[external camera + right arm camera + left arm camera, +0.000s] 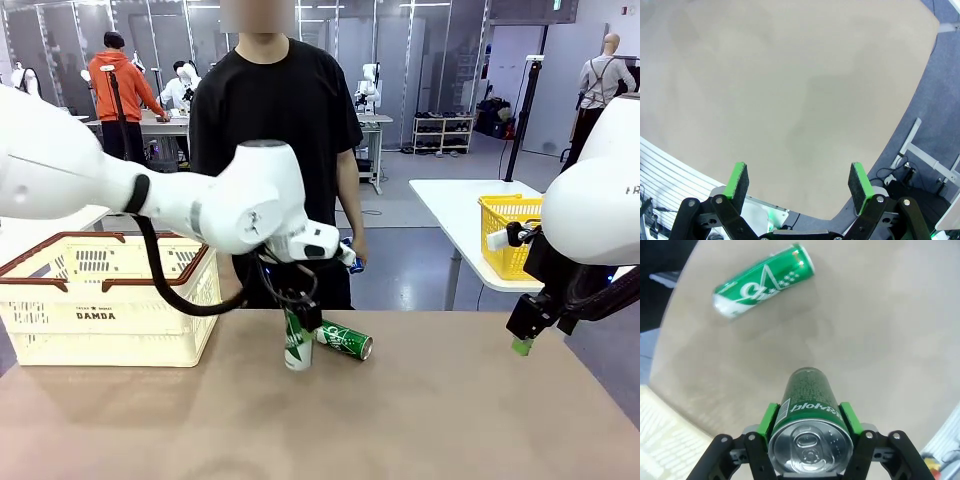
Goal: Place the drinks into the Shopping basket.
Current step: Pick up one drink and place it into the Shopping basket.
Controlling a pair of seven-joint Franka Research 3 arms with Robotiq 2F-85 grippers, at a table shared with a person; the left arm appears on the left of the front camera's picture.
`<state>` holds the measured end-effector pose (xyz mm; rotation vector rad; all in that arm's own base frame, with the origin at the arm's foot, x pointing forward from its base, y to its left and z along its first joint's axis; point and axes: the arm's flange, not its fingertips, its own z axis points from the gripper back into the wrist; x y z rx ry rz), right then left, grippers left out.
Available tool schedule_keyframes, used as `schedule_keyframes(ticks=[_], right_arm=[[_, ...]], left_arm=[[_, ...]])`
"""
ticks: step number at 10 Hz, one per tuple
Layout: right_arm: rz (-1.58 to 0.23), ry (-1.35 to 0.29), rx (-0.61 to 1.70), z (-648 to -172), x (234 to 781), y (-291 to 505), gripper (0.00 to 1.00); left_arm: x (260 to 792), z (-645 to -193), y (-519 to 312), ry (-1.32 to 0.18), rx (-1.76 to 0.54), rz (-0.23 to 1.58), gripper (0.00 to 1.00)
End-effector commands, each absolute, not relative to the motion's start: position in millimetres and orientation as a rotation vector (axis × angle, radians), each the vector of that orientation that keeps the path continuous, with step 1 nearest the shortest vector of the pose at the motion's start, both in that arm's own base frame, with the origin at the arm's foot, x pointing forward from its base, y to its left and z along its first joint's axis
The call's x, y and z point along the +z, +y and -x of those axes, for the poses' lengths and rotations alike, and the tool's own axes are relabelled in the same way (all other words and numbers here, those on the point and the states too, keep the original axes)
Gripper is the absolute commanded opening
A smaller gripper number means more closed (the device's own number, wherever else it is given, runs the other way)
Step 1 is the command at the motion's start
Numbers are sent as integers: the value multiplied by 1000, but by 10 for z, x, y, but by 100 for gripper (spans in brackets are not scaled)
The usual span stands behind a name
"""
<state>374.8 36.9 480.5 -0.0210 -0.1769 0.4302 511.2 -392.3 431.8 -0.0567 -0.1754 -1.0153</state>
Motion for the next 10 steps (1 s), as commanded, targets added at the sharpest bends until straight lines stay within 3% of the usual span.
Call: schedule_keyframes(ticks=[1, 6, 10], right_arm=[[23, -175, 442, -3751, 4816, 355, 100], [23, -175, 442, -3751, 4816, 355, 100], [23, -175, 442, -3751, 4816, 355, 100]], left_arm=[[4752, -5017, -3532, -219, -953, 62, 0], [6172, -5310, -2592, -509, -609, -23, 0], [6611, -5441, -1474, -546, -297, -68, 0]])
